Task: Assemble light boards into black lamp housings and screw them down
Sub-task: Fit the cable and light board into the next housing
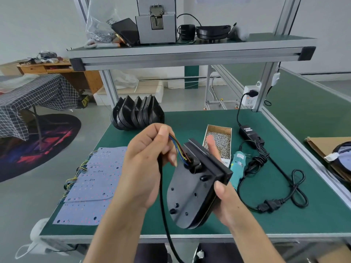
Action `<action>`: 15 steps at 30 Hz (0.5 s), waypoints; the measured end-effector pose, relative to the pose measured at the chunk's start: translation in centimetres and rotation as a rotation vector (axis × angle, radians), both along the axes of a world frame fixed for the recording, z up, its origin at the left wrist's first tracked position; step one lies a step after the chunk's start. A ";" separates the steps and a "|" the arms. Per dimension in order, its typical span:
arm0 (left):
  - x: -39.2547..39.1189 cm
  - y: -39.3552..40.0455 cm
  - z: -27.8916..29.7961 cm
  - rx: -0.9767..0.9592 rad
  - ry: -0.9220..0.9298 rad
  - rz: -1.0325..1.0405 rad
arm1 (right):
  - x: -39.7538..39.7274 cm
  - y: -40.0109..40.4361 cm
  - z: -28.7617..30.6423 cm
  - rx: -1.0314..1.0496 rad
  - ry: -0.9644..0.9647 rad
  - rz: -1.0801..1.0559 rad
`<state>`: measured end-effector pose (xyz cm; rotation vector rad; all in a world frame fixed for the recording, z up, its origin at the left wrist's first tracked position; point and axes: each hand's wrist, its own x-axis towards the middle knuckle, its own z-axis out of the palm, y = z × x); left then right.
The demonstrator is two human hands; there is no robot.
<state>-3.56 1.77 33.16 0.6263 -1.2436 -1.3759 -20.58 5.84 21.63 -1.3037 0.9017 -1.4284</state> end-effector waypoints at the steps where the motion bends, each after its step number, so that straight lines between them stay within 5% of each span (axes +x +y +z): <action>1: 0.2 -0.2 -0.1 0.036 0.037 -0.008 | 0.0 -0.2 0.4 -0.032 0.001 0.021; 5: 0.6 -1.7 -1.0 0.094 -0.006 0.097 | -0.2 0.3 0.4 -0.017 0.041 -0.005; 10: 0.6 -2.1 -3.2 -0.312 -0.706 0.542 | -0.5 -0.1 2.4 0.010 0.001 -0.115; 15: -0.2 -0.4 -3.8 -0.620 -0.688 0.294 | -0.1 0.3 4.5 0.038 -0.030 -0.103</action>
